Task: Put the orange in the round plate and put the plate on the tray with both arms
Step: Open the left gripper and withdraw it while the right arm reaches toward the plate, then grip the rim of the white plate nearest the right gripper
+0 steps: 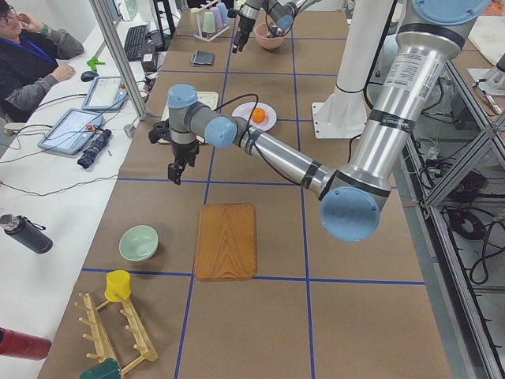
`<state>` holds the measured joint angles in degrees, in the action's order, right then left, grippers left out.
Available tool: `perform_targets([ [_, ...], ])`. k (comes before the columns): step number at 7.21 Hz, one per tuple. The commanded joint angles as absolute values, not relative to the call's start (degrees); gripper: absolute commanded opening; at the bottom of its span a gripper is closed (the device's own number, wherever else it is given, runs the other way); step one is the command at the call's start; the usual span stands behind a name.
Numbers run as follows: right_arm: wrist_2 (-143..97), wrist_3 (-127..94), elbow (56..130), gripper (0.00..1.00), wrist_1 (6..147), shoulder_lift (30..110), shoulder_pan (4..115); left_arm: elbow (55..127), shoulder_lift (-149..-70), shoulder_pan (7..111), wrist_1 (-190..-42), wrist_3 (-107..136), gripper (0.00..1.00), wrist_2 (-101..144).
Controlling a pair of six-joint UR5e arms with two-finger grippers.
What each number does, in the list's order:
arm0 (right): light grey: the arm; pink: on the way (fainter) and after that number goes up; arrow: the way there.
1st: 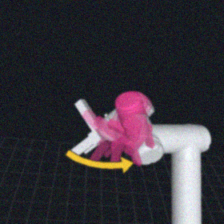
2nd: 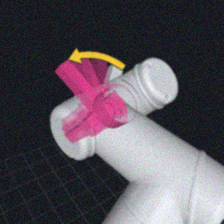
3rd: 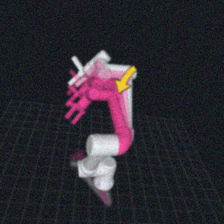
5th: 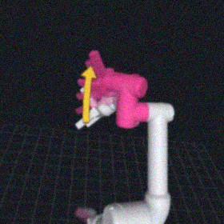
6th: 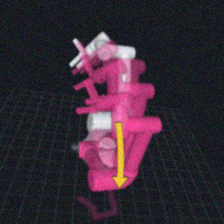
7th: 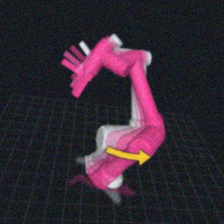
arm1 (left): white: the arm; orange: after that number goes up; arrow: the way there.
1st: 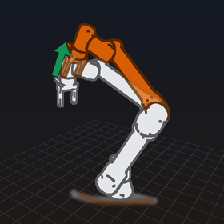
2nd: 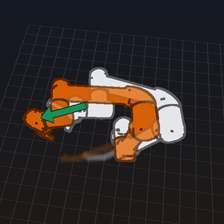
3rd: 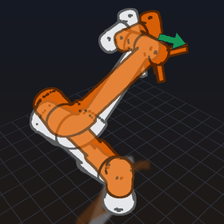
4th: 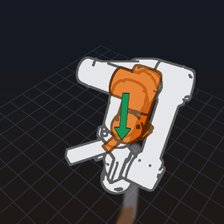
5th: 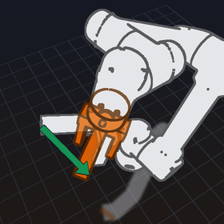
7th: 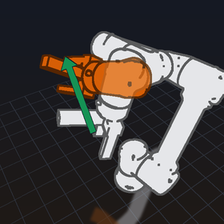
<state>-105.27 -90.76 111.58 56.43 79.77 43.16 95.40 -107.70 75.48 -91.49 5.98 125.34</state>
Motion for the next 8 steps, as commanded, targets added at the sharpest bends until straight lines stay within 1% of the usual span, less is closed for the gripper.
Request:
perform_targets([
  [1,-89.11,-104.46,113.29,1.00,55.90,78.67,30.29,84.79,-104.51,90.11,-93.41,-16.49,0.98,125.78],
  [2,-84.07,-108.77,113.29,1.00,55.64,77.62,25.19,81.42,-104.50,94.44,-94.56,-19.13,0.98,127.51],
  [3,-79.06,-113.42,113.20,1.00,55.55,77.09,20.26,79.91,-104.76,94.57,-91.18,-9.68,0.98,132.31],
  [4,-71.01,-118.25,112.86,1.00,54.68,76.12,14.56,79.72,-103.46,94.83,-89.49,-6.62,0.98,138.11],
  [5,-65.88,-119.43,110.59,1.00,51.19,74.63,9.80,80.15,-100.84,94.75,-90.17,-6.59,0.98,139.29],
  [6,-62.70,-123.01,106.83,1.00,47.15,74.10,7.32,80.07,-100.72,94.75,-90.18,-6.50,0.98,139.31],
  [7,-60.67,-123.92,102.35,0.99,44.33,72.35,6.43,79.98,-100.72,94.75,-90.18,-6.33,0.98,139.31],
  [8,-60.12,-123.84,99.09,0.98,44.56,70.94,6.24,79.98,-100.72,94.75,-90.18,-6.33,0.98,139.31],
])
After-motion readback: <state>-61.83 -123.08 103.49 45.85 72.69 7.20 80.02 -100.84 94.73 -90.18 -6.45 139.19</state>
